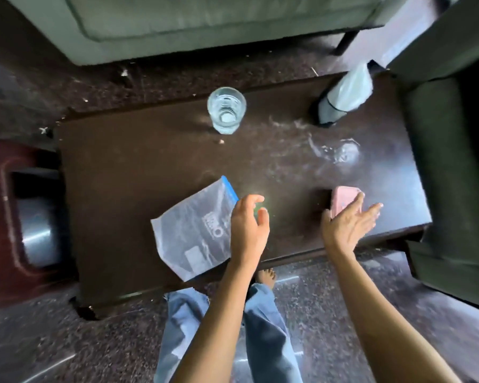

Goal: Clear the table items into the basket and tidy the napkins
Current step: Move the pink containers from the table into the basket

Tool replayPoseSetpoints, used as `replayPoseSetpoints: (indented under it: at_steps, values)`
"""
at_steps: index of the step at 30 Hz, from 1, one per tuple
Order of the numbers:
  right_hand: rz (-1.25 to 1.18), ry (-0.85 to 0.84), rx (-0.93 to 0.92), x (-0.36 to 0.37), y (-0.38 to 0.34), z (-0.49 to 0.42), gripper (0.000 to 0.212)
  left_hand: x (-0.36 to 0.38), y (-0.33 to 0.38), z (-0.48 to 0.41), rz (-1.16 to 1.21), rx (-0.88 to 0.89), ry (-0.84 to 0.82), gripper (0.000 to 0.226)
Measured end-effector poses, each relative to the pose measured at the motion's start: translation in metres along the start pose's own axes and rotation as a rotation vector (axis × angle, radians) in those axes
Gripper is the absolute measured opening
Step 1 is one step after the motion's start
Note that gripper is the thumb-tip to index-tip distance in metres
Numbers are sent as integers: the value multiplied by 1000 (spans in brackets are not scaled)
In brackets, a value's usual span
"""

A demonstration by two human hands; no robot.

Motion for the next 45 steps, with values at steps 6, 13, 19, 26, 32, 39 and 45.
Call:
replayPoseSetpoints:
  at_steps: [6,13,19,26,32,39,45]
  values:
    - [-4,-12,-137,3,24,-28,75,28,-2,13,-48,28,-53,21]
    - [50,21,-155,8,26,-28,73,21,-1,8,-74,5,-31,20]
    - [-35,36,-363,-8,-26,10,76,-13,-6,-8,-32,-22,47,21]
    - [-262,-249,-879,-11,-172,114,72,-115,-43,-37,18,-105,315,22]
    - [-224,-481,-1301,-13,-322,182,71,-220,-90,-43,167,-285,533,22]
    - [23,-710,-1747,-7,-488,287,85,-320,-143,-28,239,-422,735,22]
    - [330,-640,-2171,24,-587,396,78,-379,-174,-19,302,-440,761,20]
Point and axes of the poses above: each hand's wrist, its own z-axis away from the middle knuckle, its own x-axis out of the palm, y = z × x, the point moved 2 cm from there along -z, towards the middle knuckle, and after that the axes turned 4 degrees about z, right-handed, at the moved point
